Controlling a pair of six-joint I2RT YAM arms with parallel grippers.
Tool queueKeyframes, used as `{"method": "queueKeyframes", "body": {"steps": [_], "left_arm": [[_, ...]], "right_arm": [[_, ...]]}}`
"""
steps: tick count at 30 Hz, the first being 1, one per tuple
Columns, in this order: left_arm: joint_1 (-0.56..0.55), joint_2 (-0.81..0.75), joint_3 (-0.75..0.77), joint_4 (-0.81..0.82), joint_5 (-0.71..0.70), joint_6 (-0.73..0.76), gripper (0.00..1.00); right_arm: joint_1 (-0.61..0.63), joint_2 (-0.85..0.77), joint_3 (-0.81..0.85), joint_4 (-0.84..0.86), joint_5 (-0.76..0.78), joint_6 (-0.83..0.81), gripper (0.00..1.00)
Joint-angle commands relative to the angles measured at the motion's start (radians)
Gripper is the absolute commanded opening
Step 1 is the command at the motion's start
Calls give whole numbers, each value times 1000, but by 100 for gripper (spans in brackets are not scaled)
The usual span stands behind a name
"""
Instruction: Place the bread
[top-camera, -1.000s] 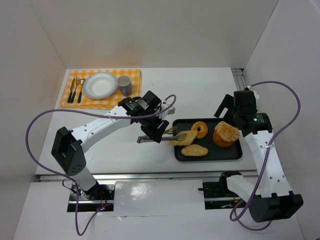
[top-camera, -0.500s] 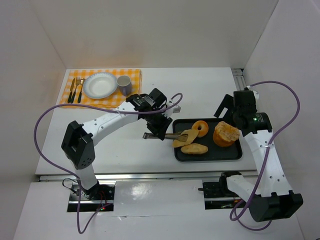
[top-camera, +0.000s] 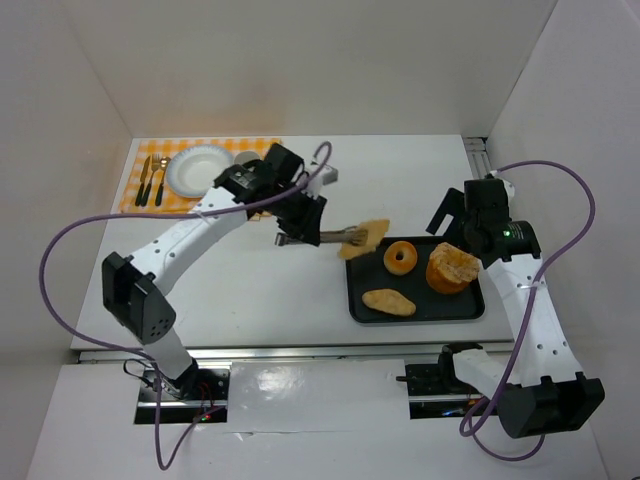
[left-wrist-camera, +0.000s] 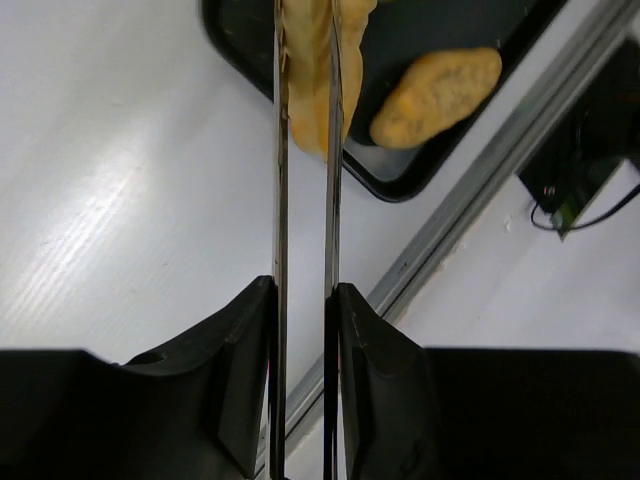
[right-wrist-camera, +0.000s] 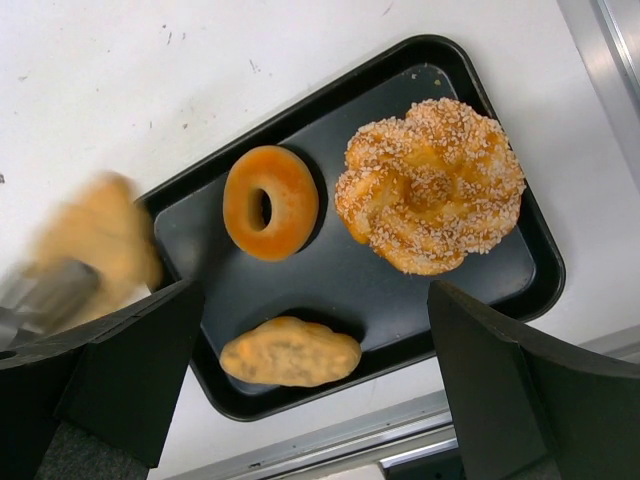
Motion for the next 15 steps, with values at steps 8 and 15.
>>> {"method": "queueKeyframes", "body": {"steps": [8,15], "left_arm": [[516,-206,-85,207,-8,-306,0],[761,-243,-140,325,-46,-391,0]], "right_arm": [[-2,8,13,48,-3,-6,100],[-2,37,12,68,-22,-15,100]]}}
